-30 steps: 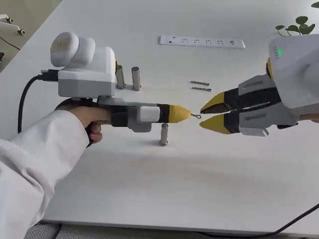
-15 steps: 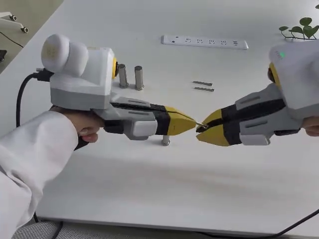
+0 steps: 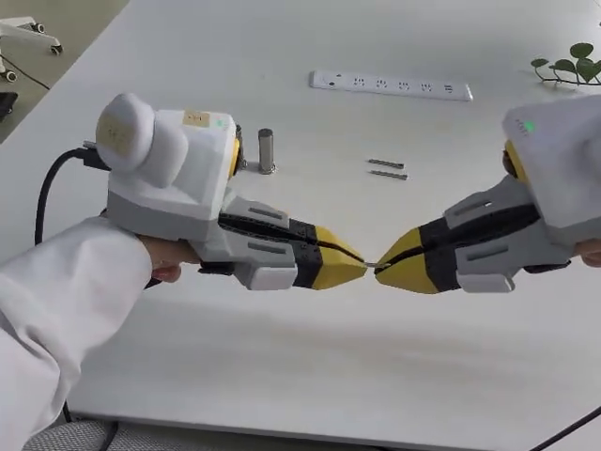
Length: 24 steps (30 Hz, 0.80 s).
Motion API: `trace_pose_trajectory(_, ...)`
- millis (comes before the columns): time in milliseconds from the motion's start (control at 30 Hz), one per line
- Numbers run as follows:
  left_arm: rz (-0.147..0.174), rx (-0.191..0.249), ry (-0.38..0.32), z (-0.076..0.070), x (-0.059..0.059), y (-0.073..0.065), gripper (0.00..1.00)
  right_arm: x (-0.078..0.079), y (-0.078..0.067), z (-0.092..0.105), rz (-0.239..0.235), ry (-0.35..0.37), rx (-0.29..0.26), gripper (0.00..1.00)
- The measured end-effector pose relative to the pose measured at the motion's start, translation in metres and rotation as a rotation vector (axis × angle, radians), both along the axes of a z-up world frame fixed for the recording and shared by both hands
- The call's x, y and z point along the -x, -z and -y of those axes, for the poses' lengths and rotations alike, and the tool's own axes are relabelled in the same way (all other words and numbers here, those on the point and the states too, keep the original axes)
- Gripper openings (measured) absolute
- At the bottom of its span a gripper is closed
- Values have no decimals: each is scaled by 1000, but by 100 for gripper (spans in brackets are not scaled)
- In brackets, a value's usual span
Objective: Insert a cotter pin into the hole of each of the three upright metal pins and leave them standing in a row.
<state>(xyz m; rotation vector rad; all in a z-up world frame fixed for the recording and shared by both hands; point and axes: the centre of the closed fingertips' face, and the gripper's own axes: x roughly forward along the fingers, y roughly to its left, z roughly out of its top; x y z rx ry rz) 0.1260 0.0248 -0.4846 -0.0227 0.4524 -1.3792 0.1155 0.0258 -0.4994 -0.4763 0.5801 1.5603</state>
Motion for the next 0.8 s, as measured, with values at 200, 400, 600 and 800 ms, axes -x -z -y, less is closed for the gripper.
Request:
trace_pose_trajectory(200,56,-20,20,-2,0,7,0,0,4,-1,-16,6,14,0)
trace_pose_trajectory(400,98,-48,-49,-10,-15,15,13,-9,6,0,-22,44,14,0)
trace_pose_trajectory(600,99,-7,-259,-23,-46,18,31,-27,18,9,16,80,67,0)
trace_pose_trajectory(800,98,-34,-394,-34,-67,33,36,-47,35,15,18,140,115,0)
